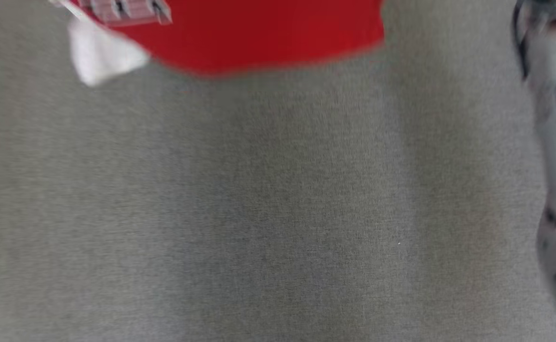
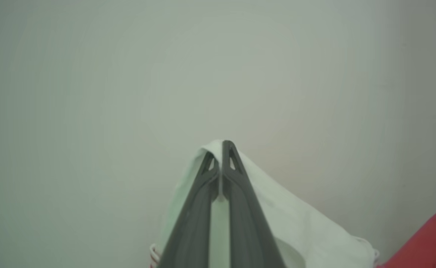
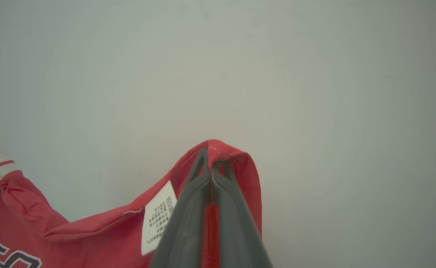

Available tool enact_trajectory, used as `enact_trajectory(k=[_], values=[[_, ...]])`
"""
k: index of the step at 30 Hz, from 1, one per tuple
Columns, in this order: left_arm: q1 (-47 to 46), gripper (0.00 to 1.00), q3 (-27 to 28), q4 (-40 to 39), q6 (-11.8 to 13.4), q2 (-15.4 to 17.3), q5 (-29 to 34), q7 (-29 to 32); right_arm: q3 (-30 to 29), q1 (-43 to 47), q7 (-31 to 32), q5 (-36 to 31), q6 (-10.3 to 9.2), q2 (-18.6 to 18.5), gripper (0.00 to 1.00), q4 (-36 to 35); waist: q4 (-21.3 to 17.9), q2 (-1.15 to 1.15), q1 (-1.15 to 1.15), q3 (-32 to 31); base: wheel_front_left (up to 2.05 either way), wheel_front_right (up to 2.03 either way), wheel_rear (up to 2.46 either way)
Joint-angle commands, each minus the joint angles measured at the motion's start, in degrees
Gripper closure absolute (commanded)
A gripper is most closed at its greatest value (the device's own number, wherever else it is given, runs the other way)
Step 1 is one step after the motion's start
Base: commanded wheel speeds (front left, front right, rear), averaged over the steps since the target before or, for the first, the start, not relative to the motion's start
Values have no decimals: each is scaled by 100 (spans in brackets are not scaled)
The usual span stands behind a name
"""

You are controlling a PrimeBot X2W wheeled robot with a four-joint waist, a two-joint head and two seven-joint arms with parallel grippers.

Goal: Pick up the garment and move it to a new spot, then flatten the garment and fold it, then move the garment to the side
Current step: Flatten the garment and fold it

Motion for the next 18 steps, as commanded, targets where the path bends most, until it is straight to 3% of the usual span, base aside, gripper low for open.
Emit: enact_trajectory(k=[1,8,18], values=[[-353,100,-105,164,10,-53,16,-22,-58,-348,36,84,-16,37,100,206,-318,-1,-3,832,0,0,0],[-1897,100,-726,1096,10,-143,112,-242,-217,-1977,107,175,-16,17,100,1479,-312,-1,-3,1025,0,0,0],[-3117,100,-1414,1916,10,-392,-101,-466,-102,-3091,-198,2,-16,-82,100,2743,-265,-1,-3,1020,0,0,0]])
